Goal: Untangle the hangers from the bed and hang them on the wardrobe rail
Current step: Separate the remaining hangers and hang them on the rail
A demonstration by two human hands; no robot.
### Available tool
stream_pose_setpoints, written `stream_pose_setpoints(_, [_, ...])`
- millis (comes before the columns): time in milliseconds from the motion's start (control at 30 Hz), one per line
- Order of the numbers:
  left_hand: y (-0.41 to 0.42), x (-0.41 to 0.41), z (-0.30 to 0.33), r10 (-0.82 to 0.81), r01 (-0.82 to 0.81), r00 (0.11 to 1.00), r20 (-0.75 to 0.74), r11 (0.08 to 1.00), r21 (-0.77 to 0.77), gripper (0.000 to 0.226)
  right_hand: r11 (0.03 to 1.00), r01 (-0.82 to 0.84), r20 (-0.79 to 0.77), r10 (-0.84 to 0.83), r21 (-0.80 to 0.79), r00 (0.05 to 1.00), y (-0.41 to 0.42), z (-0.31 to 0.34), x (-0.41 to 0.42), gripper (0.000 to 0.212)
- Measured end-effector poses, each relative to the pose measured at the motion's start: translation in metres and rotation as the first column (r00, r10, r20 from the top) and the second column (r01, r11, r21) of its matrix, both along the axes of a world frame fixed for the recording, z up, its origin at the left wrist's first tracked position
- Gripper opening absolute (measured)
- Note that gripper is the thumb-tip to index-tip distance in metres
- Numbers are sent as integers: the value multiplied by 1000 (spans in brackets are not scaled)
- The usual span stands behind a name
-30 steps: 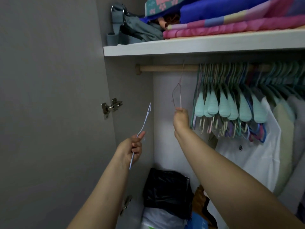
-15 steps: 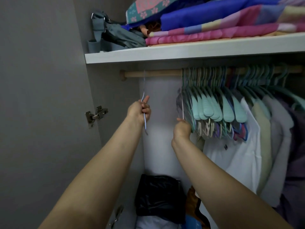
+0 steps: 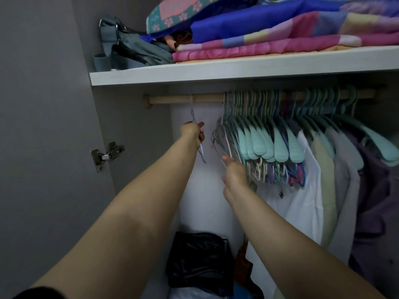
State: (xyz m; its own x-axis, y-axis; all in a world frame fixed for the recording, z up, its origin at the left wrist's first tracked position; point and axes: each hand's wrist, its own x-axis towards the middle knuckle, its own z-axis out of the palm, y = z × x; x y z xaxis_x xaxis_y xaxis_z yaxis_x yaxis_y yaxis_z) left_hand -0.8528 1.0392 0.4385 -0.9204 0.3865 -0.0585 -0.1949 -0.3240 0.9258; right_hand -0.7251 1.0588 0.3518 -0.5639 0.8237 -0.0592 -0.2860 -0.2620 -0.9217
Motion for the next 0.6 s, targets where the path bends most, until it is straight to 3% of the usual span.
stream_pose_setpoints(67, [0, -7, 10, -32, 40, 997, 66, 992, -120, 33, 1000, -20, -3, 20, 1, 1000, 4, 1, 4, 30])
stream_pose_setpoints(167, [4, -11, 17, -43, 35, 999, -17, 946, -322, 42, 999, -53, 15, 52, 11, 999, 11, -2, 7, 30])
stream_pose_setpoints(233, [9, -1, 15, -99, 60, 993, -58, 876, -479, 42, 995, -90, 27, 90, 31, 996, 15, -6, 9, 27])
stream_pose_setpoints(333, [19, 26, 11, -238, 36, 946, -220, 753, -657, 25, 985, -155, 47, 152, 81, 987, 13, -11, 16, 28])
stream_pose_setpoints(400, [25, 41, 7, -315, 26, 896, -314, 743, -669, 14, 976, -196, 48, 192, 90, 980, 10, -14, 23, 31])
stream_pose_setpoints(600, [-2, 71, -19, -332, -222, 726, -603, 716, -661, 33, 956, -276, -17, 279, 101, 960, -4, -40, 44, 44])
